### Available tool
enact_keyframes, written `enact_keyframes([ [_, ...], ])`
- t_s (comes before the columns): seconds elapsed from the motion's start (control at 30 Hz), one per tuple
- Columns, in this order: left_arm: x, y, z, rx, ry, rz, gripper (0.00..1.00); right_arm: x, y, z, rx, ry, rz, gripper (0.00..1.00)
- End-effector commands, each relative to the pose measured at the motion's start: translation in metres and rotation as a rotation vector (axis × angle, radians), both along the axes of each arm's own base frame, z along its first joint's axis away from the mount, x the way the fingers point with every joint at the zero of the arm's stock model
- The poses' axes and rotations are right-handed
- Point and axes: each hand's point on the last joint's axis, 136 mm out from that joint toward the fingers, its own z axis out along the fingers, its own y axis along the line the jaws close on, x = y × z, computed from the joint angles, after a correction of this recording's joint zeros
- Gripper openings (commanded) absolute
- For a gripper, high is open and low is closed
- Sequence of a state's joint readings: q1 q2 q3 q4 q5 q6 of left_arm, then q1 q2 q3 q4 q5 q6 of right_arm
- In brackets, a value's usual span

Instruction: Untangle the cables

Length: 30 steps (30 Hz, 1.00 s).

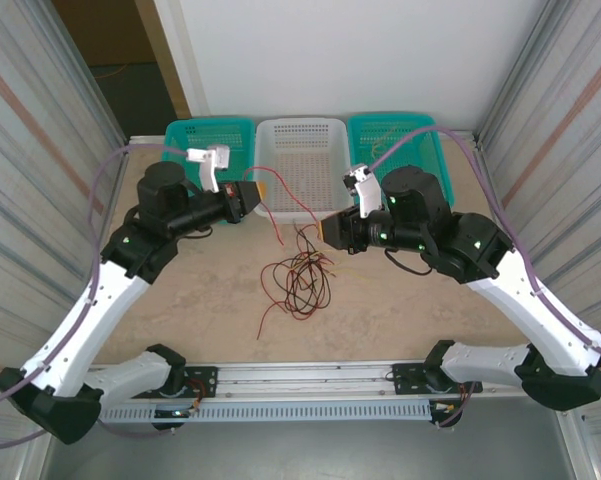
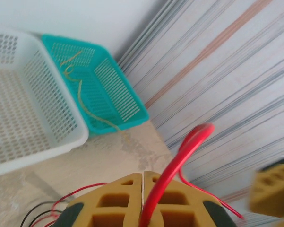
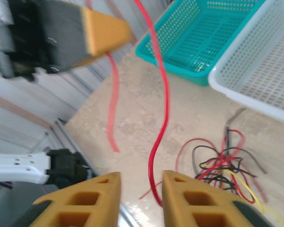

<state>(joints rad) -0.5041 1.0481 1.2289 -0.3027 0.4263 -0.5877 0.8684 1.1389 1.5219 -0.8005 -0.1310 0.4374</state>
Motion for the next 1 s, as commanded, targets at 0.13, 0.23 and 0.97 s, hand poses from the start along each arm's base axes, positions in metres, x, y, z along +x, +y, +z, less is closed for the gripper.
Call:
enact_keyframes([
  [0.13, -0.059, 0.001, 0.113, -0.185, -0.258, -0.172, 0.00, 0.028, 0.008, -0.050, 0.040, 0.056, -0.108, 0.76],
  [0.23, -0.071, 0.001, 0.131, -0.217, -0.293, -0.204, 0.00, 0.035, 0.020, -0.079, 0.054, 0.105, -0.113, 0.76],
  [0.97, -0.081, 0.011, 0.155, -0.243, -0.340, -0.177, 0.00, 0.042, 0.027, -0.244, -0.062, 0.395, -0.187, 0.46],
])
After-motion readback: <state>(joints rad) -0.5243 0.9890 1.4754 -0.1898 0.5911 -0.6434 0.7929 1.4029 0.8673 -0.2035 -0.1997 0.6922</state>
